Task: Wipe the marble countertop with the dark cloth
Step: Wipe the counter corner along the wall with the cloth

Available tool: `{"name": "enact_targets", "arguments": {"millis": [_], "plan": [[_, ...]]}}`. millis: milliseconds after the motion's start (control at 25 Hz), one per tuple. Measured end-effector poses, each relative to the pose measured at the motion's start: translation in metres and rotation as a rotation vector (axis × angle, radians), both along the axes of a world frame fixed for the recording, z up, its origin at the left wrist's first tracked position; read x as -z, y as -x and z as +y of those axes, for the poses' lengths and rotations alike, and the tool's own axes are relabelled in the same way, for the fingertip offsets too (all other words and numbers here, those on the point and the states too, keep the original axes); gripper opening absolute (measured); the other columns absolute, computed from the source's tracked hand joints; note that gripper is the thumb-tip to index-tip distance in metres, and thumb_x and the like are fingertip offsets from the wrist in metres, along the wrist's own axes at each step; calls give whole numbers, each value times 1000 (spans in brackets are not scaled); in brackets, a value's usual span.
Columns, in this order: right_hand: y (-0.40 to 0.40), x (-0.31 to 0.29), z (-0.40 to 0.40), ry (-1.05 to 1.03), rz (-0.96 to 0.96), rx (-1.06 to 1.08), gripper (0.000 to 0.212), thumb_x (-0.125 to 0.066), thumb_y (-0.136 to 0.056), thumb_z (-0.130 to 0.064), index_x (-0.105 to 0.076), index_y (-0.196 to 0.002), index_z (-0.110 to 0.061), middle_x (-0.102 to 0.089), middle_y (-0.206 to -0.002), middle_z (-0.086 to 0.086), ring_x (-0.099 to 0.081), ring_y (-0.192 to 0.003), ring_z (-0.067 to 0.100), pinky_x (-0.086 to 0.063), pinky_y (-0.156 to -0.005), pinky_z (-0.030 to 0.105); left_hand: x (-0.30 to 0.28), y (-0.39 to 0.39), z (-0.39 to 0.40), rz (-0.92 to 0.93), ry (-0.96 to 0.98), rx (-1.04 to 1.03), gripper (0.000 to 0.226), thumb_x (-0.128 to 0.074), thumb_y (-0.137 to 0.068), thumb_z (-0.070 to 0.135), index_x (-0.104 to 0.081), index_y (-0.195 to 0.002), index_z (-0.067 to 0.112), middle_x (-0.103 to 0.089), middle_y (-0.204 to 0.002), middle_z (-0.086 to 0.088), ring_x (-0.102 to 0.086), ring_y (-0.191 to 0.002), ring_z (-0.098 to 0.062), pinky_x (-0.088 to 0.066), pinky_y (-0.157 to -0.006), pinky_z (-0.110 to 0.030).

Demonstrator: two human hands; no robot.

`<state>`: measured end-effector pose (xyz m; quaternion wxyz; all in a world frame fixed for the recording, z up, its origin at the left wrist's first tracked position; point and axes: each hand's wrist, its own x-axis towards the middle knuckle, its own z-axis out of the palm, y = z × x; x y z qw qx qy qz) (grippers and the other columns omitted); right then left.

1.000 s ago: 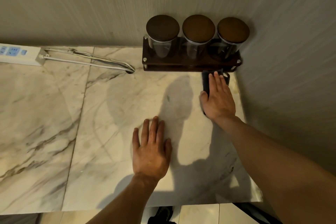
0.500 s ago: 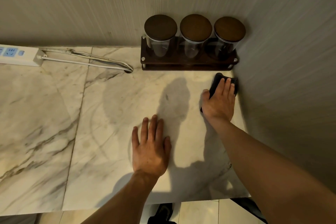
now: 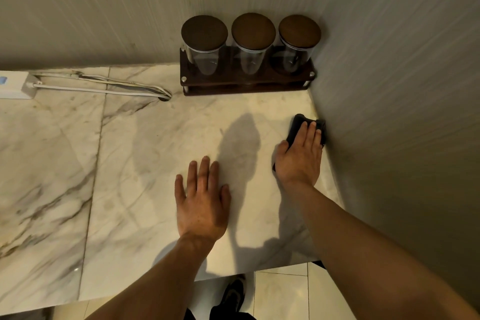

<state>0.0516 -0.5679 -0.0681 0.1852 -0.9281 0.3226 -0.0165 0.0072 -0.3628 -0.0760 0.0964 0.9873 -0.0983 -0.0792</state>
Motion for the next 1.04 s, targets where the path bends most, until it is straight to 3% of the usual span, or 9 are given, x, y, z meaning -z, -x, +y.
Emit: {"name": "enact_targets", "arguments": {"millis": [200,680,1040], "plan": [[30,1,7,-2,-23,24,64,-33,-96,-27,-7,-151,-8,-4,-161,10,1,-147,22,-3,-119,38,-1,1,0,-1,37,1,62,-7,-95,49,-14,-151,21,-12,-161,-2,4,-147,-21,7,-117,-47],[115,0,28,-1,-61,125,59,-34,-97,-23,-14,-151,-7,-9,-160,11,-3,-147,23,-6,-119,38,4,1,2,-36,106,21,58,-21,-96,44,-22,-147,17,-18,-159,-6,-5,-146,-27,0,-117,-52],[170,3,39,-110,-163,269,61,-47,-94,-13,-20,-150,-12,-12,-161,5,-3,-147,20,-9,-119,41,4,-2,11,-2,238,63,55,-27,-97,44,-27,-146,19,-18,-159,-6,-4,-146,-26,0,-118,-49]]}}
